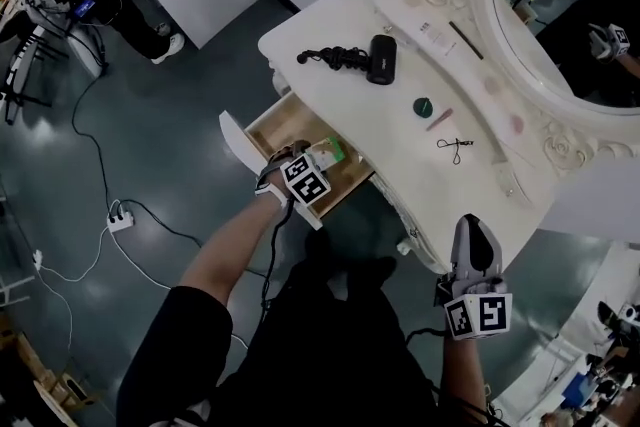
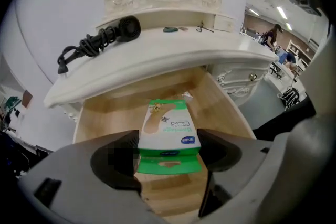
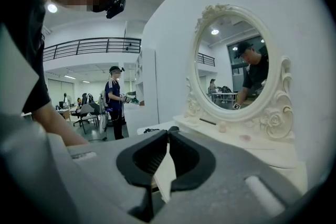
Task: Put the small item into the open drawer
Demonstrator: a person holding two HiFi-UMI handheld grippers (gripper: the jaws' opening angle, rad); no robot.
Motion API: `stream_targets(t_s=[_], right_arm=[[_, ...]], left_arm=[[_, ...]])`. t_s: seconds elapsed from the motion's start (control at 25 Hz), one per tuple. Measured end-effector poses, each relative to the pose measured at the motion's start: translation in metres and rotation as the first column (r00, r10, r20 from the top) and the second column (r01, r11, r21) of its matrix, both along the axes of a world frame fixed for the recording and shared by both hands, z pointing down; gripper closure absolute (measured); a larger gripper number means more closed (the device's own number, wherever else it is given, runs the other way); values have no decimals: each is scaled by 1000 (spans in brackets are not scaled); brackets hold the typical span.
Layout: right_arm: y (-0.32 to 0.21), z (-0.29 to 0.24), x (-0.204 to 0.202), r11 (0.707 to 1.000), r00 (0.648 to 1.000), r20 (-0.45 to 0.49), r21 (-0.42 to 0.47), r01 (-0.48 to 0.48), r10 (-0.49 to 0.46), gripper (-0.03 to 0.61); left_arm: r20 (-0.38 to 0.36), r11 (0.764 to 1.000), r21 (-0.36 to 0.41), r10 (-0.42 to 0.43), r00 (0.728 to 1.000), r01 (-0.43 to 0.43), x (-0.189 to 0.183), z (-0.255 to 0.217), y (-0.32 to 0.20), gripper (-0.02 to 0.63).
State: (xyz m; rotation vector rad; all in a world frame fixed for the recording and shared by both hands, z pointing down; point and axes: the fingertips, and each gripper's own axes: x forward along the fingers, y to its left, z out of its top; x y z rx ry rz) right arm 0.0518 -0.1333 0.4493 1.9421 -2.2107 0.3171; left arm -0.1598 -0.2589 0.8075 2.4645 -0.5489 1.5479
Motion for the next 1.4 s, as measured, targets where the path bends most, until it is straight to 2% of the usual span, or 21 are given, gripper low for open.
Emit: stream_targets(t_s=[0.12, 0.4, 0.56, 0.8, 0.92, 1.04, 1.12, 1.2, 1.28, 1.4], right_arm=[[1, 0, 2, 1000, 1000, -6, -17, -19, 19, 563], [2, 5, 7, 999, 999, -8, -22, -43, 43, 573], [-2, 5, 3, 999, 999, -7, -9, -36, 36, 574], [-6, 0, 0, 1000, 1000, -7, 5, -21, 21, 567], [-8, -5, -1, 1000, 1000, -6, 17, -17, 17, 555], [-13, -12, 1, 999, 1000, 5, 41, -12, 11, 549], [-16, -18, 3, 998, 1000, 21, 62, -3, 1, 544], [-18, -25, 7, 996, 999, 34, 90, 13, -17, 533], [-21, -33, 12, 994, 998, 43, 110, 29, -34, 507], [-22, -48, 21, 991, 997, 59, 127, 44, -52, 502]], left_arm=[[40, 998, -46, 43, 998, -41, 3, 16, -3, 270], [86, 993, -116, 45, 995, -34, 0, 34, -4, 270], [137, 995, -95, 55, 989, -43, -3, 37, -5, 264], [102, 999, -47, 25, 994, -20, -8, 14, -7, 261], [30, 999, 33, -44, 999, 43, -11, -24, -18, 261], [-103, 974, 112, -186, 977, 198, -16, -82, -32, 261], [-232, 947, 130, -260, 937, 295, -14, -130, -32, 263], [-359, 920, 152, -288, 888, 361, -8, -183, -26, 267], [-470, 896, 183, -281, 837, 404, 2, -238, -19, 277], [-601, 870, 229, -226, 766, 437, 21, -315, 0, 295]])
